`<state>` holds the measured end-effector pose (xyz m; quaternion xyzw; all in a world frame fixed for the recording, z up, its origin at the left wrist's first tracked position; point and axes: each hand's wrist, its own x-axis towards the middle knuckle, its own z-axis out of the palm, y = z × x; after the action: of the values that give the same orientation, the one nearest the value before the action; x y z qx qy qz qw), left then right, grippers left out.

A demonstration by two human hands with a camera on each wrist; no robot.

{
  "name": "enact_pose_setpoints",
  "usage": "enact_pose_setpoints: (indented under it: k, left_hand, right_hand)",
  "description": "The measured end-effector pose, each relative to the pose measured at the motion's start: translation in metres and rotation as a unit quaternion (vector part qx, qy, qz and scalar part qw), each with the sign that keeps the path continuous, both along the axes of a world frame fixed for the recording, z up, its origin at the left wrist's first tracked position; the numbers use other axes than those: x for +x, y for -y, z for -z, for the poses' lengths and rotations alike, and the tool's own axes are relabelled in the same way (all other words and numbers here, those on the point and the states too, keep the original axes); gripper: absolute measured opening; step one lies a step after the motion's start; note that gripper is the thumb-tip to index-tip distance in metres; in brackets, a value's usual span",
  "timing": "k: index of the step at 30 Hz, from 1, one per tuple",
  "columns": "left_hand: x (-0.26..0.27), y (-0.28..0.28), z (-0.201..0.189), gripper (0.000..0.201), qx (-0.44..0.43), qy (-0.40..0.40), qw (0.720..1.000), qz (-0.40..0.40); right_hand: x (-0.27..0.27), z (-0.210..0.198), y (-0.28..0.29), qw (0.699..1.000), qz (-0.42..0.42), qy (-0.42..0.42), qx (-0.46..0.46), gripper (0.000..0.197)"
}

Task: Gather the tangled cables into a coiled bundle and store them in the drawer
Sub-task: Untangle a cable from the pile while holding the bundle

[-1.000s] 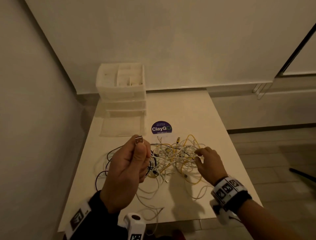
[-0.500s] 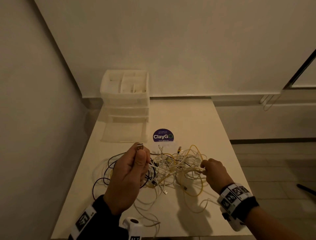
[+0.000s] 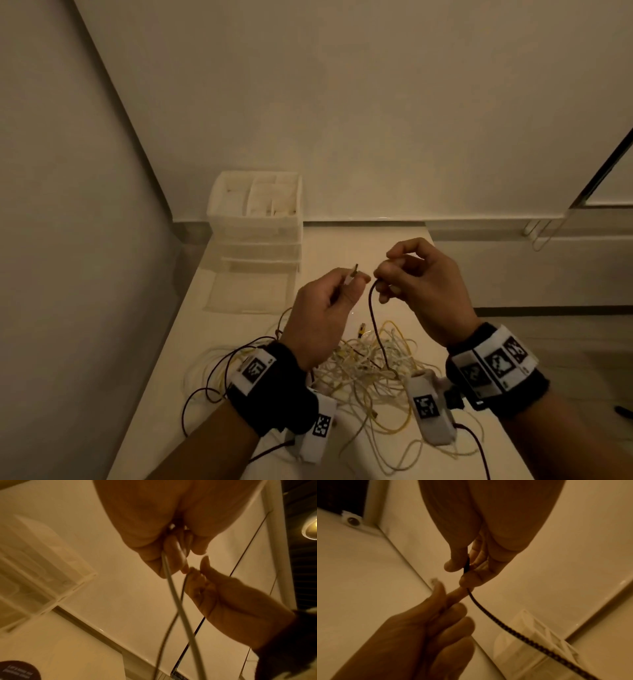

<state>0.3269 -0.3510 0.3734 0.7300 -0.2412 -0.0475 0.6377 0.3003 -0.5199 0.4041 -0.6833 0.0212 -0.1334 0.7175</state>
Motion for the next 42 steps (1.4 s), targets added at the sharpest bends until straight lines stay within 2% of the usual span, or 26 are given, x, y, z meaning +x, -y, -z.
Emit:
enact_pose_setpoints:
  k: [4, 8, 10, 13, 16, 19, 22, 25, 27, 29, 31, 33, 35, 38, 42]
  left_hand:
    - [0.003, 0.011, 0.000, 0.012, 0.009, 0.024, 1.000, -0.007]
    - [0.000, 0.014, 0.010, 0.021, 0.067, 0.061, 0.995, -0.032]
    - [0.002, 0.015, 0.012, 0.025, 0.071, 0.069, 0.993, -0.056]
    - [0.004, 0.013, 0.004, 0.027, 0.031, 0.072, 0.994, -0.082]
    - [0.005, 0.007, -0.006, 0.033, -0.017, 0.072, 0.994, -0.081]
    - [0.006, -0.004, -0.018, 0.041, -0.099, 0.031, 0.992, -0.073]
    - [0.013, -0.029, -0.034, 0.036, -0.163, 0.008, 0.981, -0.108]
    - [0.025, -0.060, -0.053, 0.033, -0.176, 0.045, 0.969, -0.169]
    - [0.032, -0.079, -0.062, 0.032, -0.176, 0.074, 0.961, -0.201]
    - [0.034, -0.092, -0.059, 0.033, -0.150, 0.100, 0.962, -0.206]
    - [0.032, -0.094, -0.049, 0.029, -0.047, 0.132, 0.972, -0.189]
    - [0.025, -0.083, -0.033, 0.017, 0.074, 0.148, 0.977, -0.137]
    - [0.017, -0.064, -0.018, 0.007, 0.132, 0.128, 0.980, -0.069]
    - [0.012, -0.037, 0.004, 0.023, 0.183, 0.126, 0.975, -0.017]
    - [0.015, -0.016, 0.004, 0.015, 0.162, 0.137, 0.976, -0.054]
  right_hand:
    - [0.002, -0.001, -0.009, 0.999, -0.012, 0.032, 0.011, 0.033]
    - [-0.005, 0.008, -0.010, 0.999, 0.010, 0.036, -0.023, 0.016]
    - [-0.007, 0.011, -0.008, 0.996, 0.030, 0.042, -0.068, 0.018]
    - [-0.010, 0.021, -0.010, 0.992, -0.032, -0.002, -0.124, 0.029]
    - [-0.015, 0.039, -0.026, 0.966, -0.108, -0.009, -0.233, 0.025]
    - [-0.020, 0.057, -0.038, 0.956, -0.092, 0.019, -0.277, 0.015]
    - [-0.028, 0.077, -0.041, 0.954, -0.096, 0.005, -0.285, 0.020]
    - [-0.036, 0.105, -0.035, 0.942, -0.132, -0.033, -0.307, 0.022]
    - [-0.037, 0.122, -0.028, 0.938, -0.126, -0.066, -0.315, 0.024]
    - [-0.034, 0.128, -0.023, 0.943, -0.098, -0.097, -0.302, 0.028]
    - [-0.026, 0.121, -0.021, 0.949, -0.069, -0.107, -0.290, 0.030]
    - [-0.017, 0.105, -0.023, 0.957, -0.053, -0.096, -0.268, 0.032]
    - [-0.006, 0.082, -0.024, 0.966, -0.044, -0.072, -0.245, 0.032]
    - [0.007, 0.045, -0.025, 0.977, -0.040, -0.035, -0.206, 0.031]
    - [0.010, 0.028, -0.022, 0.981, -0.048, -0.007, -0.189, 0.032]
